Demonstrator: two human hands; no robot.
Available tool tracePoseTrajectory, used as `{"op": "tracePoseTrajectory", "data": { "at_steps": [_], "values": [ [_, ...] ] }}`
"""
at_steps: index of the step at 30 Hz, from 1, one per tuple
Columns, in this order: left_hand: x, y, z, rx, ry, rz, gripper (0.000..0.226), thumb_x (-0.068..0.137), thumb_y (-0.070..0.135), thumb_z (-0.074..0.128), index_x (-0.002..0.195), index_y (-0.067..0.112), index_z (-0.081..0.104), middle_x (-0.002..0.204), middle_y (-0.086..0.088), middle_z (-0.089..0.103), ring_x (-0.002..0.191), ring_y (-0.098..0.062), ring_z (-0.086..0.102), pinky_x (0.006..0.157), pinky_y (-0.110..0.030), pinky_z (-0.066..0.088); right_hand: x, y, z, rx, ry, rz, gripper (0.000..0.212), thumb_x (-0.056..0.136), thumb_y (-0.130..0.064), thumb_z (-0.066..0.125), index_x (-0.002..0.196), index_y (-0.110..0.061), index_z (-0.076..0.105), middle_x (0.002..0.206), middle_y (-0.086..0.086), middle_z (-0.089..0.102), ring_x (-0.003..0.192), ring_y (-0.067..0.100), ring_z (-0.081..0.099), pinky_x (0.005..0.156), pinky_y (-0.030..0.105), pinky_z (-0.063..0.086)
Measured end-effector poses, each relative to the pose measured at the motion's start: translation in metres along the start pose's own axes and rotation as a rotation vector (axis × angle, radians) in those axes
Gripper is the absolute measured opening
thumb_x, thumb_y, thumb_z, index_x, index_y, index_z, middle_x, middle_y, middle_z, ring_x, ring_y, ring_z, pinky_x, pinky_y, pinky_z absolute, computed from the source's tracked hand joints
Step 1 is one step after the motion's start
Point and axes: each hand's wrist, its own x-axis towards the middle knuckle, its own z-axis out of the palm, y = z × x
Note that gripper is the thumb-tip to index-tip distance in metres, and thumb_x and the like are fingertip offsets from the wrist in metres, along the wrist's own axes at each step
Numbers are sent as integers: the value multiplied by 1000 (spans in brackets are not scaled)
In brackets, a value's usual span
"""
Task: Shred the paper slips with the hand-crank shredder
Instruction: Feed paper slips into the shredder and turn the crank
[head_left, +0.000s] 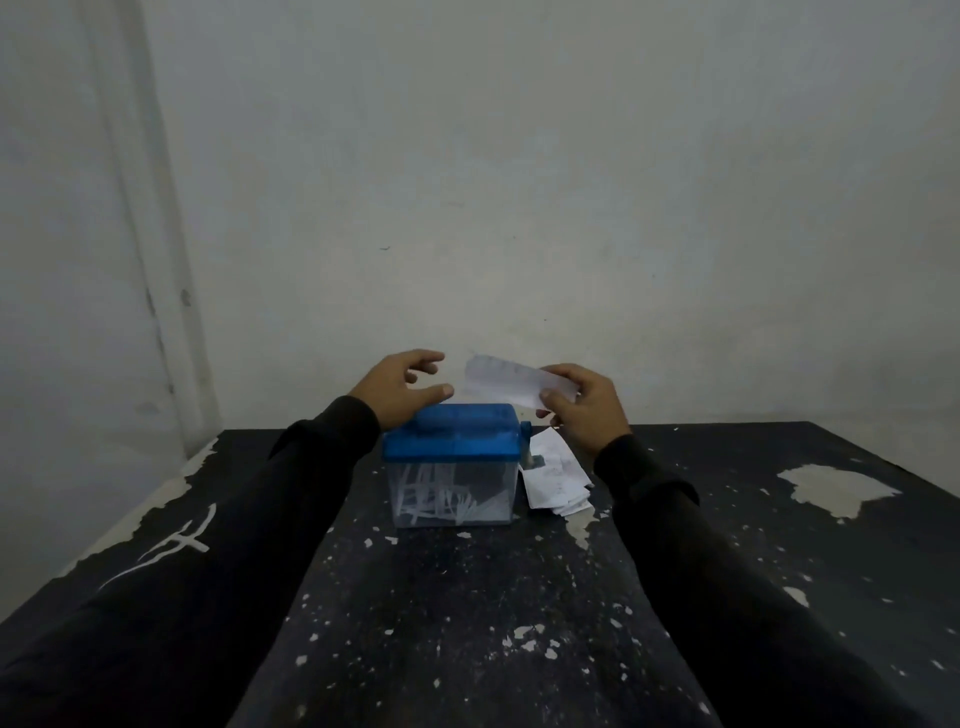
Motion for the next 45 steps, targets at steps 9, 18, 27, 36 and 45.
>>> {"op": "tracePoseTrajectory", "data": {
  "at_steps": [9,18,27,36,45],
  "values": [
    [4,6,-1,85,-3,20,3,90,16,77,87,17,76,83,2,74,77,-12,67,75,-29,51,42,-39,30,-168,-154,-108,52,85,-7,76,132,-17,55,107,9,66,87,21,66,67,22,55],
    [-10,-17,-2,-145,96,-98,9,91,12,76,83,13,71,86,-5,74,80,-15,68,68,-20,51,34,-30,76,-171,-236,158,28,81,-21,85,100,-5,72,98,10,74,92,24,69,86,36,57],
    [-16,-24,0,-79,99,-95,11,96,17,70,89,10,73,86,0,72,77,-9,66,59,-9,47,30,-30,86,-303,-202,58,14,91,-20,74,98,-9,74,99,5,72,89,17,64,84,31,53],
    [-18,-27,2,-38,112,-73,14,97,19,68,85,14,71,87,3,69,80,-6,62,64,-15,43,6,-15,30,-497,-350,221,61,85,-62,69,131,-22,61,131,6,55,115,23,55,87,32,46],
    [-20,-25,1,-41,96,-78,20,98,18,68,79,11,67,79,-1,66,74,-13,60,62,-18,43,-5,-13,21,-581,-488,232,77,84,-73,59,149,-36,39,152,11,46,127,30,54,102,40,48]
  ]
}}
